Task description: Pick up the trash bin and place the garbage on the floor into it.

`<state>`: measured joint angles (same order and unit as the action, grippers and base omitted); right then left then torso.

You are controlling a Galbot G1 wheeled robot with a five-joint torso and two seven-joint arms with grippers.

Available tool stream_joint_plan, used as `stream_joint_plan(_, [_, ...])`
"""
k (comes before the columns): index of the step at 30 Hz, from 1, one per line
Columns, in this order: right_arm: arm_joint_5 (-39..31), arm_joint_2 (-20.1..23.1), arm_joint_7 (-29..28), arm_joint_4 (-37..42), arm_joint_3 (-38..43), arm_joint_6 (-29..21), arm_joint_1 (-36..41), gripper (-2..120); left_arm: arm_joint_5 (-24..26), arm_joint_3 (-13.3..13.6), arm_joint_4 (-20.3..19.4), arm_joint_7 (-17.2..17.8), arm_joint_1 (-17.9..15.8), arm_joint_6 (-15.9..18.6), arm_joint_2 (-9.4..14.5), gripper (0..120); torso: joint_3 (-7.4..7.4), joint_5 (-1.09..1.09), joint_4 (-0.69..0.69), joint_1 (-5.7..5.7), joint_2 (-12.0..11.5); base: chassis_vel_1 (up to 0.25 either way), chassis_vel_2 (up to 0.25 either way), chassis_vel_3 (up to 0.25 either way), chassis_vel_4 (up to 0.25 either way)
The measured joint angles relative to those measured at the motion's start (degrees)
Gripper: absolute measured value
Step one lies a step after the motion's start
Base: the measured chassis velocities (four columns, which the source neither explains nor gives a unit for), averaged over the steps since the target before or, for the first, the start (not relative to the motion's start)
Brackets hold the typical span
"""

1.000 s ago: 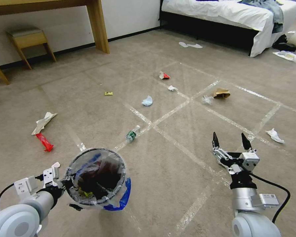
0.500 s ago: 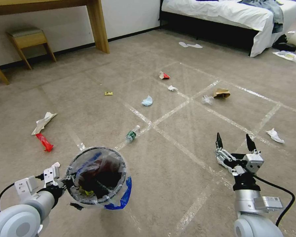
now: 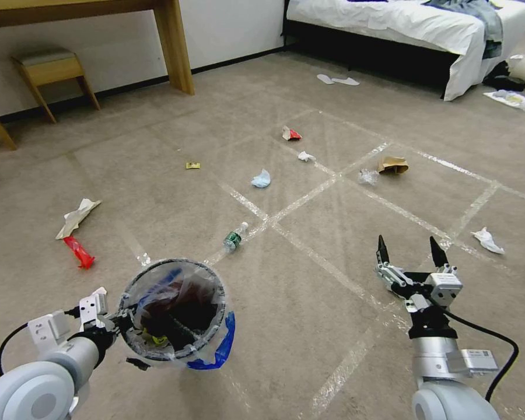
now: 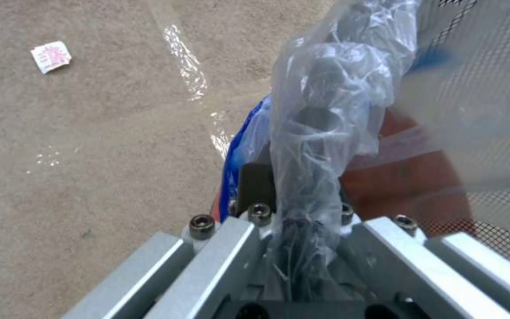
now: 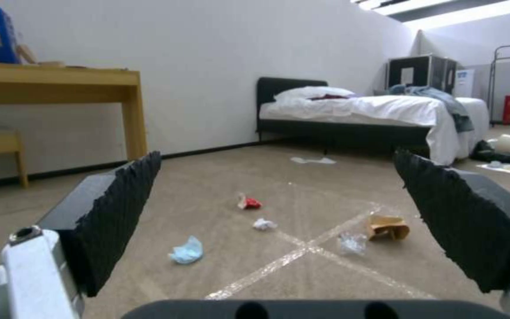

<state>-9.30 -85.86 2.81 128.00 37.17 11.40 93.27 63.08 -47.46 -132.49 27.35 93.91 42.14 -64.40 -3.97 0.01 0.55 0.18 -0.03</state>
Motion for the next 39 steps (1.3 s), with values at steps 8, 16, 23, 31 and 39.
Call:
stream_joint_plan(8, [0.34, -0.35, 1.7, -0.45, -0.99, 0.14, 0.57, 100, -1.04, -0.19, 0.08, -0.9, -0.26, 0.0, -0.21, 1, 0.0, 0.0, 0.0, 0.0, 0.0, 0.0, 0.0, 0.0, 0.0])
stream_joint_plan(16, [0.91, -1.31, 1.83, -0.57, -0.62, 0.37, 1.0, 100, -1.29, -0.17, 0.77, -1.17, -1.34, -0.03, 0.07, 1, 0.0, 0.0, 0.0, 0.0, 0.0, 0.0, 0.0, 0.0, 0.0])
stream_joint_plan(23, [1.58, -1.86, 3.37, -1.06, -0.62, 0.25, 0.86, 100, -2.19, -0.19, 1.24, -1.75, -1.95, -0.28, 0.14, 1, 0.0, 0.0, 0.0, 0.0, 0.0, 0.0, 0.0, 0.0, 0.0])
stream_joint_plan(31, [2.03, -1.94, 5.14, -2.81, -0.52, 0.56, -0.08, 100, -2.53, -0.34, 2.04, -1.88, -2.24, -0.39, 0.09, 1, 0.0, 0.0, 0.0, 0.0, 0.0, 0.0, 0.0, 0.0, 0.0])
stream_joint_plan(39, [1.42, -1.09, 4.98, -3.66, -0.42, 0.71, -1.14, 100, -3.1, -0.46, 3.27, -1.88, -2.41, -0.4, 0.01, 1, 0.01, 0.0, 0.0, 0.0, 0.0, -0.03, 0.031, 0.037, -0.025])
